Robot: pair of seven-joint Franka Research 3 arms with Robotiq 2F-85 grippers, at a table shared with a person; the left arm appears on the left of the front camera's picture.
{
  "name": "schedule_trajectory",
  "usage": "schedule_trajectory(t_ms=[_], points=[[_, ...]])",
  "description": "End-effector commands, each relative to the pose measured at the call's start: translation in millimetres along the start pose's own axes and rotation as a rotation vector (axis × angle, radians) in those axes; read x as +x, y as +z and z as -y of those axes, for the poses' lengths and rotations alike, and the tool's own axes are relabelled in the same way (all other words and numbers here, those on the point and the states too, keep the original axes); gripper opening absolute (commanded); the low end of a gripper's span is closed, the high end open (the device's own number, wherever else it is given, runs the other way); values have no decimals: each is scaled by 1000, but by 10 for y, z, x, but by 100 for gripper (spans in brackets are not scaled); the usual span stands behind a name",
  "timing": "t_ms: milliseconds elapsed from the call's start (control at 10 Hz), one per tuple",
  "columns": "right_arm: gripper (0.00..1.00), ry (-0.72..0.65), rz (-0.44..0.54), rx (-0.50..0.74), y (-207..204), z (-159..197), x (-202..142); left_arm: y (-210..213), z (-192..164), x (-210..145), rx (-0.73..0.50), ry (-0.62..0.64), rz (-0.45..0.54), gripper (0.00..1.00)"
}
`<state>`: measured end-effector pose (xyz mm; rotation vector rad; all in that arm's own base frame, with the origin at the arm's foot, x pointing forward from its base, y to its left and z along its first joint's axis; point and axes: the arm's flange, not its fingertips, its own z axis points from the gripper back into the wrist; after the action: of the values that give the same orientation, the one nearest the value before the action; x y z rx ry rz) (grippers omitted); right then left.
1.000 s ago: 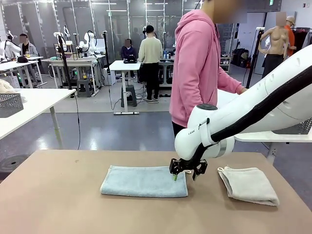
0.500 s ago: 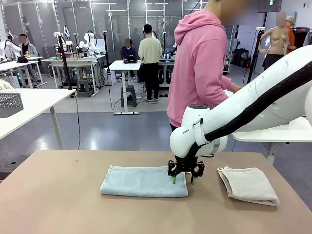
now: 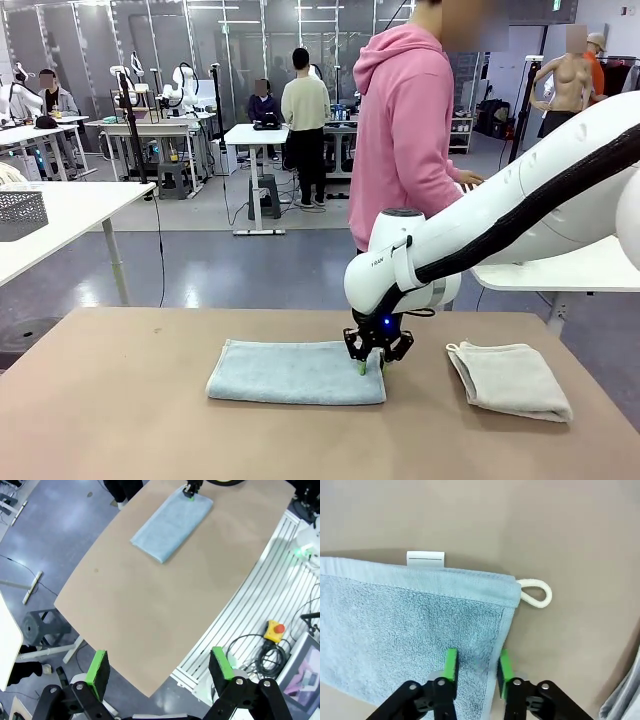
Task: Fold the towels and place them in the basket.
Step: When a person lays out a Towel with hook on the table, fold it in half twice.
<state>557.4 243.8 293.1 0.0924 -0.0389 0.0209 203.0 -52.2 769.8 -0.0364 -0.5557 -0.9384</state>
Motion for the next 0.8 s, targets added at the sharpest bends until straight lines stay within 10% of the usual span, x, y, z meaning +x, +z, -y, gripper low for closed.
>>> schedule_trajectory(t_ms=[0, 700], points=[[0, -31, -16, -7, -125, -55, 28, -11, -1, 0, 17, -10, -11, 100], [0, -6, -60, -145, 189, 139, -145, -11, -1, 0, 17, -10, -11, 100]])
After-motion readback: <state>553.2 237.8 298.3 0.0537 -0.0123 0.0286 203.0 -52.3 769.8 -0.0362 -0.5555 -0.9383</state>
